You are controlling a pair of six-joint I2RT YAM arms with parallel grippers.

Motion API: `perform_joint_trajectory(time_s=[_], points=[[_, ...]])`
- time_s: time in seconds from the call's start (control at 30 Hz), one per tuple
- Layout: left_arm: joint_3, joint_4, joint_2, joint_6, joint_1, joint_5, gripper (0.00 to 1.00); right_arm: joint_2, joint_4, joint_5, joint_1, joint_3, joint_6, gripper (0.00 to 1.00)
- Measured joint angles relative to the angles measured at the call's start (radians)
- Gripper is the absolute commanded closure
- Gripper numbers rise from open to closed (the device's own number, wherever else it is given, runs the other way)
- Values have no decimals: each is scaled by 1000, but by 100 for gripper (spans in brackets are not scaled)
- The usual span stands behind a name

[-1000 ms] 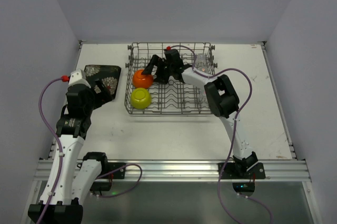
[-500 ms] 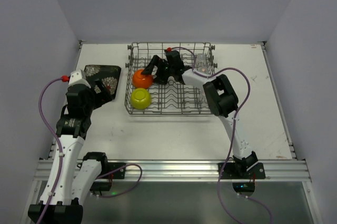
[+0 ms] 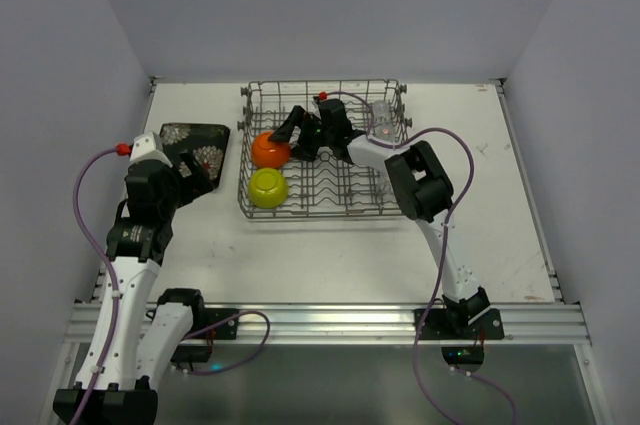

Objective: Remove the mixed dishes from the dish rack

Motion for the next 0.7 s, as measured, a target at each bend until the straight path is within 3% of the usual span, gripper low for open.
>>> perform_joint_trajectory(time_s=[0.7], points=[[0,0,-2,0,-1,0,0,-3,53,-14,11,-39,40,11]])
